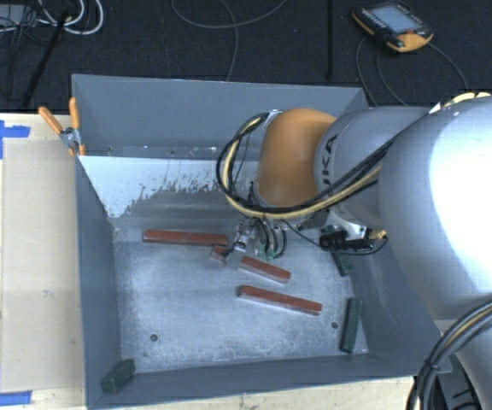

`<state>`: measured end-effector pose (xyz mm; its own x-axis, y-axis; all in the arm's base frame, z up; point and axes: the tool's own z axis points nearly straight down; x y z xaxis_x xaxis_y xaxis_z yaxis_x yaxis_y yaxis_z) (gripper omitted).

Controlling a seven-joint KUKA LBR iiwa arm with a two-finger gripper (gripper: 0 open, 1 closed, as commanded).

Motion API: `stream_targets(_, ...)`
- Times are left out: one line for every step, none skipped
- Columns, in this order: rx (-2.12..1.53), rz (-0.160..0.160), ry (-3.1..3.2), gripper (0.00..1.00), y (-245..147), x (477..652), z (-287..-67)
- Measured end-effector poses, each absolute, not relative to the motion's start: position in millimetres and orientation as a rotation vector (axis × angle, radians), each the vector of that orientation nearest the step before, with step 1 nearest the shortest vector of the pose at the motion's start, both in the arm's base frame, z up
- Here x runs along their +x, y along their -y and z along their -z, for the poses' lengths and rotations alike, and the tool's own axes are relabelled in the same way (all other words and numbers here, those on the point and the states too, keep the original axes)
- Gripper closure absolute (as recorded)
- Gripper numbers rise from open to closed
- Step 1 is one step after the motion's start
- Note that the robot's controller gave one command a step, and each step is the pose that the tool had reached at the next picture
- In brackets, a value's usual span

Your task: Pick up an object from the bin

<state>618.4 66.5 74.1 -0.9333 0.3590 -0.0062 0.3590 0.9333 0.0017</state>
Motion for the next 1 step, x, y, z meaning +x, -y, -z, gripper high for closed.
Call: stream_targets(0.572, -0.001, -3.083, 1.00, -66.5, 618.4, -74.1)
